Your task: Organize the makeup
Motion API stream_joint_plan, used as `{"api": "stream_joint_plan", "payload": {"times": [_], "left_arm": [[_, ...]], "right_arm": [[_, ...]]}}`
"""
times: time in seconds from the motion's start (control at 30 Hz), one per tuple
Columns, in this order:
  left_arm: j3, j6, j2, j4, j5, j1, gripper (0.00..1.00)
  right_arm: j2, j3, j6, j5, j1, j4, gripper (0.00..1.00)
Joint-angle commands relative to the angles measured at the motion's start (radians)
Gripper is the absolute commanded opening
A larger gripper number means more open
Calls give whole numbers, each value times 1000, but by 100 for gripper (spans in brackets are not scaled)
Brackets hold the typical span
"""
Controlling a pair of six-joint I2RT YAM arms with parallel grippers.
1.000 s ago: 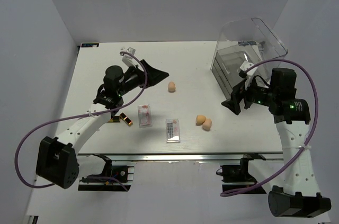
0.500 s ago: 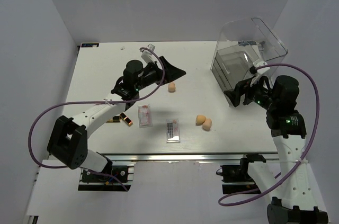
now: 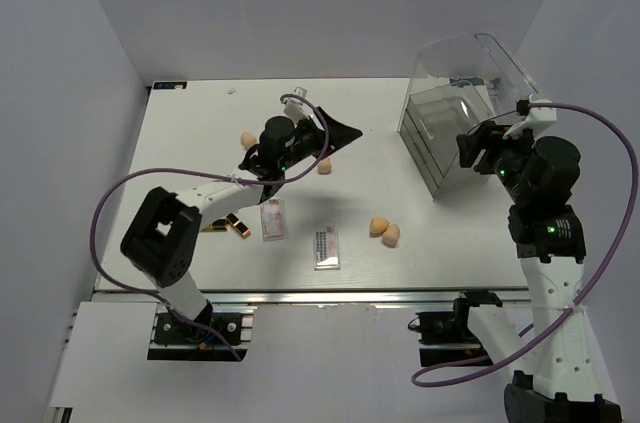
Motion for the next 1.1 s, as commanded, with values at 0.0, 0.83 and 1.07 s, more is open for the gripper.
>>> {"api": "stream_joint_plan", "payload": {"times": [0.0,0.83,1.07], "left_arm": [[52,-76,59,109,-38,-23,64],[576,-236,647,234,-84,-176,56],[673,-282,742,237,-105,-185,53]], "right_arm": [[-26,41,43,99,1,66,63],[-110,-20,-64,-86,-16,-4,12],[-127,-29,-55,-81,-43,-4,12]]}}
